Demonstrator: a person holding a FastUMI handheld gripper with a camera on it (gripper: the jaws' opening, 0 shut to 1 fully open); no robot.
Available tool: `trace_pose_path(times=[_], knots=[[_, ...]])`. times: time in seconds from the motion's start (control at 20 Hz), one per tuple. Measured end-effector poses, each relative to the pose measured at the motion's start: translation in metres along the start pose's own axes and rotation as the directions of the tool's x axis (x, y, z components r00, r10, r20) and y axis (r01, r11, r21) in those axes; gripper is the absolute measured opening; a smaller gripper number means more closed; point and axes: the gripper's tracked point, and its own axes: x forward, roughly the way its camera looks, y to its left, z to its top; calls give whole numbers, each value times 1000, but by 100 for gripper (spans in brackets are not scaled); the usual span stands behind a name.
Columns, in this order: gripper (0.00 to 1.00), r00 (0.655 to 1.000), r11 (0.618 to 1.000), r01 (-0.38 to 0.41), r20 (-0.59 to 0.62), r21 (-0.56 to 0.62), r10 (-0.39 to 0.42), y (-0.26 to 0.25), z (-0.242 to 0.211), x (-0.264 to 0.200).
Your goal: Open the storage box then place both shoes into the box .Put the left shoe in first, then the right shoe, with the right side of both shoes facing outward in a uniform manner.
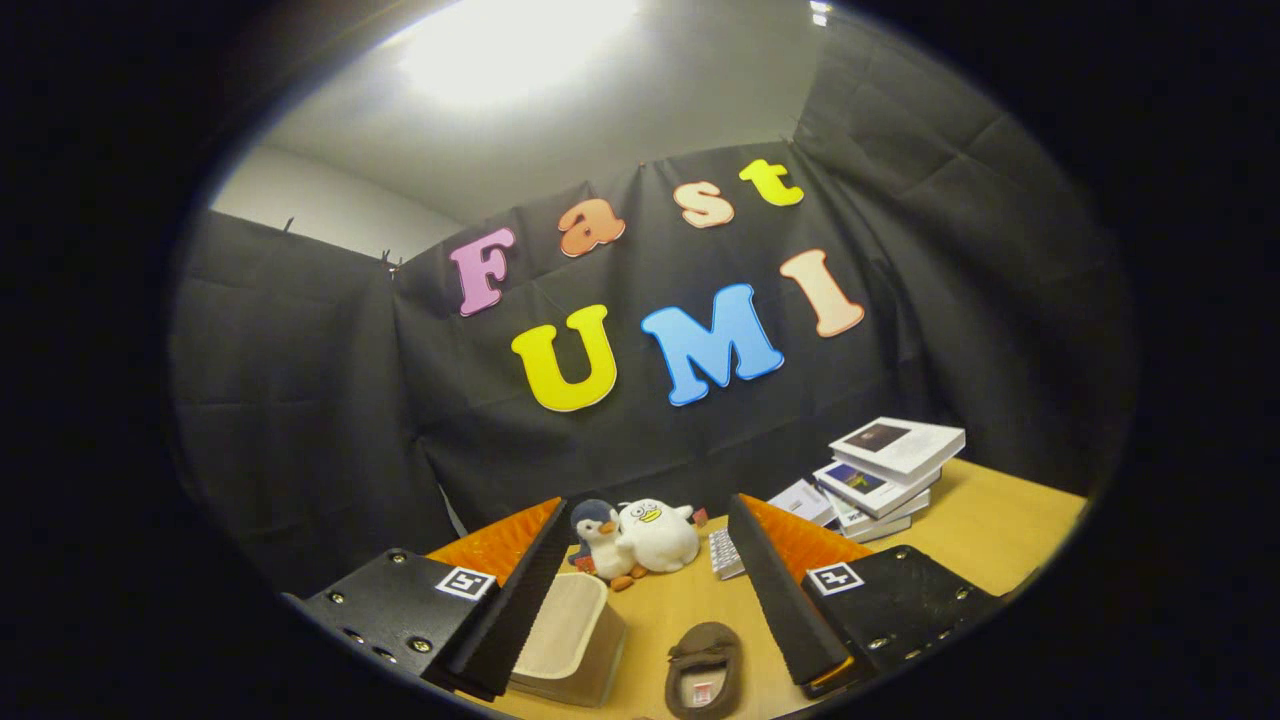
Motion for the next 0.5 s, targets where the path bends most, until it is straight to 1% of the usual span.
trace_pose_path(times=[0.1, 0.25, 0.5], knots=[[97, 999, 996, 0, -54, 86, 5, 2, -23, 5], [97, 992, 980, 2, -127, 200, 23, 7, -54, 13], [97, 968, 932, 12, -238, 362, 80, 19, -105, 21]])
